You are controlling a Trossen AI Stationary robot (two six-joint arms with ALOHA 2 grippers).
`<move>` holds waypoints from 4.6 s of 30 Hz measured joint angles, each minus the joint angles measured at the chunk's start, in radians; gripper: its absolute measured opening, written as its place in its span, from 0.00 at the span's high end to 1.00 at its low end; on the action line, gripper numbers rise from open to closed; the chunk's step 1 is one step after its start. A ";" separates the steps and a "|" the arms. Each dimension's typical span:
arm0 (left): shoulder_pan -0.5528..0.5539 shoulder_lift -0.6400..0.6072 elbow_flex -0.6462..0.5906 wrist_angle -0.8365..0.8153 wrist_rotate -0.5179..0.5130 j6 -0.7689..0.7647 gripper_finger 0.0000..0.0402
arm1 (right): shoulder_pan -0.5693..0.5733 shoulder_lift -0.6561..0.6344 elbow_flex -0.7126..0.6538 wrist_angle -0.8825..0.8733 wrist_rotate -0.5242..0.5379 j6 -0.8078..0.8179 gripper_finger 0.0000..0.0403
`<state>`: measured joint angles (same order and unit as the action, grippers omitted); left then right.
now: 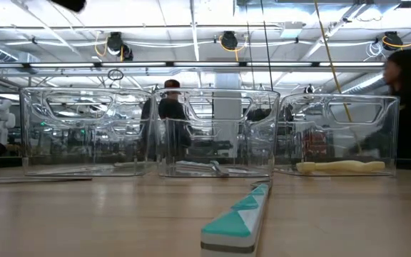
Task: Sort silverware by color (type)
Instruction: Put the blue knife into the middle transparent bin
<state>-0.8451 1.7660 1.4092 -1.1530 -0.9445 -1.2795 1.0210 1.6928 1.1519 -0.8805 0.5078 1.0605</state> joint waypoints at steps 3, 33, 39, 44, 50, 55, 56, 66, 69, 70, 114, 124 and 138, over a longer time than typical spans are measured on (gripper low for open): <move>-0.042 0.000 -0.012 0.142 -0.002 0.091 0.82 | 0.000 0.000 0.000 0.024 0.040 -0.003 0.74; -0.023 0.117 -0.006 0.431 0.029 0.309 0.82 | -0.386 0.272 0.153 0.691 -0.108 -0.838 0.61; -0.025 0.117 -0.006 0.460 0.036 0.306 0.82 | -0.397 0.402 0.337 0.480 -0.175 -0.934 0.59; -0.029 0.117 -0.006 0.473 0.037 0.303 0.82 | -0.430 0.438 0.396 0.395 -0.226 -1.000 0.60; -0.029 0.117 -0.006 0.477 0.038 0.303 0.82 | -0.505 0.436 0.396 0.388 -0.404 -1.038 0.60; -0.029 0.116 -0.006 0.477 0.038 0.307 0.82 | -0.521 0.440 0.396 0.386 -0.438 -1.128 0.63; -0.029 0.116 -0.006 0.477 0.038 0.307 0.82 | -0.522 0.442 0.397 0.386 -0.442 -1.145 0.64; -0.026 0.116 -0.006 0.477 0.038 0.308 0.82 | -0.541 0.488 0.400 0.399 -0.496 -1.264 0.71; -0.026 0.116 -0.005 0.477 0.038 0.312 0.82 | -0.550 0.493 0.399 0.400 -0.528 -1.264 0.73; -0.026 0.116 -0.005 0.477 0.038 0.314 0.82 | -0.550 0.494 0.399 0.400 -0.528 -1.264 0.74; -0.030 0.116 -0.005 0.510 0.038 0.320 0.82 | -0.238 0.114 0.394 0.422 -0.069 -1.025 0.95; -0.030 0.116 -0.005 0.625 0.037 0.439 0.82 | -0.183 0.103 0.394 0.544 0.123 -1.083 0.95; -0.024 0.116 -0.005 0.635 0.036 0.459 0.82 | -0.301 -0.063 0.396 0.759 0.301 -1.124 0.95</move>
<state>-0.8688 1.8816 1.4040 -0.5184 -0.9085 -0.8207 0.7203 1.6300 1.5475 -0.1214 0.8090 -0.0636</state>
